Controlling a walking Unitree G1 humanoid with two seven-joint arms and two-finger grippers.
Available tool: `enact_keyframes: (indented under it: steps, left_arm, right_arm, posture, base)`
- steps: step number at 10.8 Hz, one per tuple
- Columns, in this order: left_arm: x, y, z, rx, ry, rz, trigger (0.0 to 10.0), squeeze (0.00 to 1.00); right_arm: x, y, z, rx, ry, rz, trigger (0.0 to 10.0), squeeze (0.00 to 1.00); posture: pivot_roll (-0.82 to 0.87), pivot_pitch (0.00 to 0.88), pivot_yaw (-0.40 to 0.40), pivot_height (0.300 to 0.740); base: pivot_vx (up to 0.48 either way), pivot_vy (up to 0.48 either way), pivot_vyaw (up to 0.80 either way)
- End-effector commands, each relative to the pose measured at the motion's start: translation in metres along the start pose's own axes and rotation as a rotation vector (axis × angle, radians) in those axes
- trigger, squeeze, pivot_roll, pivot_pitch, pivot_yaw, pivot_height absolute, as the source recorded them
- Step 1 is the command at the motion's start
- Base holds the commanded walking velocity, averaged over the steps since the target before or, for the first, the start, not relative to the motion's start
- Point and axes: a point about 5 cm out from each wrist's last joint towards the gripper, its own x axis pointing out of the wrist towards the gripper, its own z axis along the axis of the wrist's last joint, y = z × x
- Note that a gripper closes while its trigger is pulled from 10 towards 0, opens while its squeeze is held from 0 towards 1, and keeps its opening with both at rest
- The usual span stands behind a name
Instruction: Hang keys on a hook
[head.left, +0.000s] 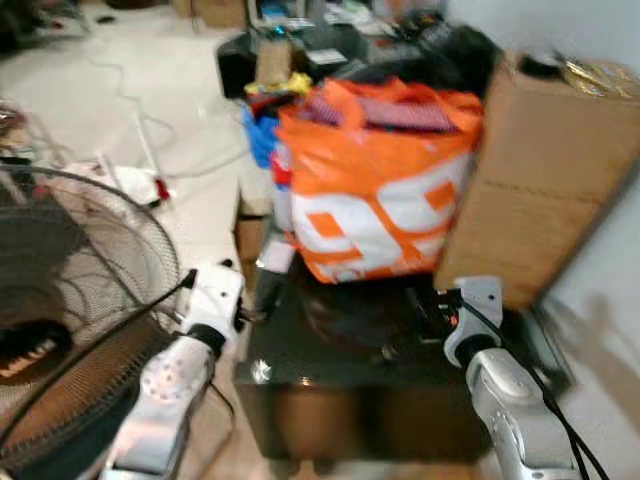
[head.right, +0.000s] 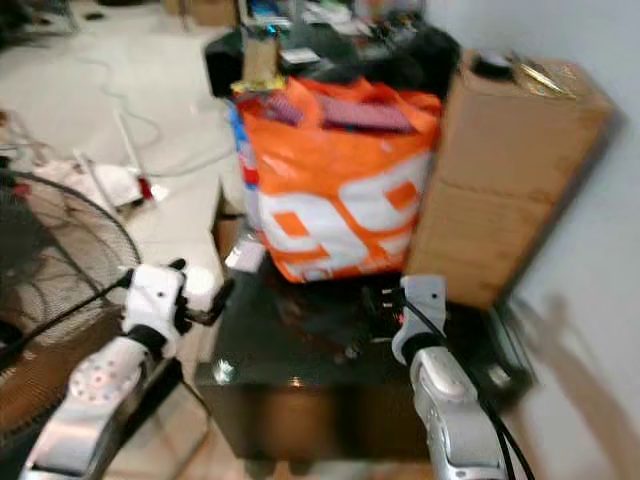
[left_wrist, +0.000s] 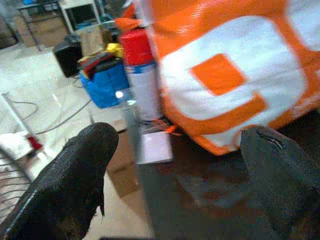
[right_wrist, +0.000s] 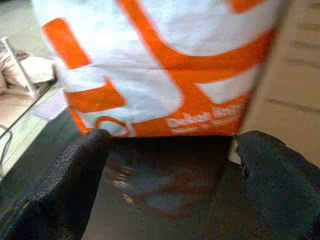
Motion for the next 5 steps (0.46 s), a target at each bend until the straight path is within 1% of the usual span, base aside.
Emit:
enact_keyframes:
  steps: [1,2,3,4,5]
  left_arm:
    - [0.001,0.004,0.001,0.017,0.001,0.004,10.0,0.42]
    - [0.004,0.003,-0.001,0.034,0.022,-0.018,10.0,0.41]
    - [0.006,0.001,-0.005,0.054,0.046,-0.045,10.0,0.38]
    - [0.009,-0.002,-0.011,0.096,0.09,-0.155,10.0,0.37]
    - [0.011,-0.003,-0.012,0.099,0.102,-0.2,10.0,0.38]
  right_arm:
    - [0.003,0.004,-0.002,-0.023,0.027,0.009,10.0,1.0]
    - [0.006,0.001,-0.002,-0.007,0.024,0.008,10.0,0.66]
    - [0.01,0.002,-0.005,0.012,0.041,0.019,10.0,0.0]
    - [0.022,0.003,-0.018,0.027,0.127,0.038,10.0,0.0]
    - [0.027,0.004,-0.023,0.045,0.176,0.053,10.0,0.0]
  posture:
    - [-0.02,0.0,0.006,0.74]
    - [-0.02,0.0,0.008,0.74]
    - [-0.03,0.0,0.015,0.74]
    - [-0.04,0.0,0.019,0.74]
    - [-0.04,0.0,0.016,0.74]
  base:
    - [0.315,0.0,0.0]
    - [0.304,0.0,0.0]
    - [0.0,0.0,0.0]
    - [0.0,0.0,0.0]
    - [0.0,0.0,0.0]
